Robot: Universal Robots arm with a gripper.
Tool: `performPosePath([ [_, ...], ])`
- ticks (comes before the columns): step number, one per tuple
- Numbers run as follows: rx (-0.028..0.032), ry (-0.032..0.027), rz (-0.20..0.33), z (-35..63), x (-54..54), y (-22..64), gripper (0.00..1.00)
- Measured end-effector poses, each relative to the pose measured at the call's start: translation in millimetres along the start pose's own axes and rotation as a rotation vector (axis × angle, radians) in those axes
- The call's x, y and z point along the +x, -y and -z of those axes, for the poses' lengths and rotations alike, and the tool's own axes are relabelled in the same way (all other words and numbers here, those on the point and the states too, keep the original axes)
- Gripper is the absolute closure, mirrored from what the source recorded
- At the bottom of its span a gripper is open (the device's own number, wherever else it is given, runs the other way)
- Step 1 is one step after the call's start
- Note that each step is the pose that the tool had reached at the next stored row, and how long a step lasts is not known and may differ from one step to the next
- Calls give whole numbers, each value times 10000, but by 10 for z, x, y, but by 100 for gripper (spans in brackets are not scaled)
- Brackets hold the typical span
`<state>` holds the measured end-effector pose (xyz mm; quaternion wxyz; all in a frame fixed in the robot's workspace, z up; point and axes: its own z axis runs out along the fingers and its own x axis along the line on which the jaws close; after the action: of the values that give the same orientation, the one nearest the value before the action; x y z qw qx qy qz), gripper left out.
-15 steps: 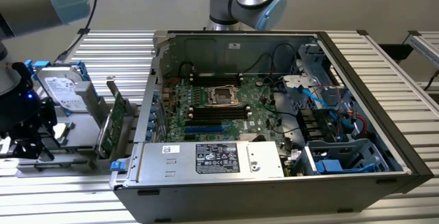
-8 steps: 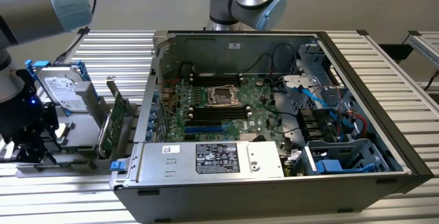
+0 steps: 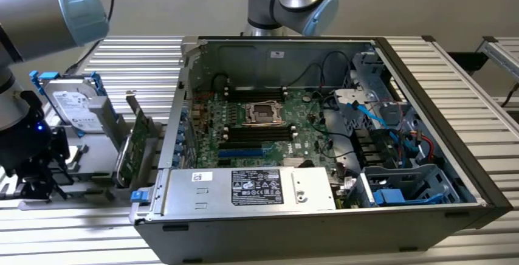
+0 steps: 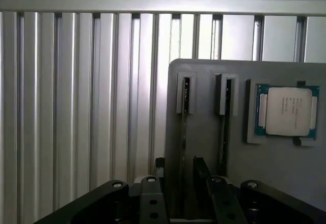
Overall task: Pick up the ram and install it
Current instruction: 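Pick up the ram and move it above insertion slot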
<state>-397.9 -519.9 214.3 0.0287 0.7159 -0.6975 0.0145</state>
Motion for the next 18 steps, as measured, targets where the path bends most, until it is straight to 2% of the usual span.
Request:
performPosePath([
  [12,3,-1,30,-212,-27,-17,64],
  [18,-1,-6,-4,-232,-37,-16,64],
])
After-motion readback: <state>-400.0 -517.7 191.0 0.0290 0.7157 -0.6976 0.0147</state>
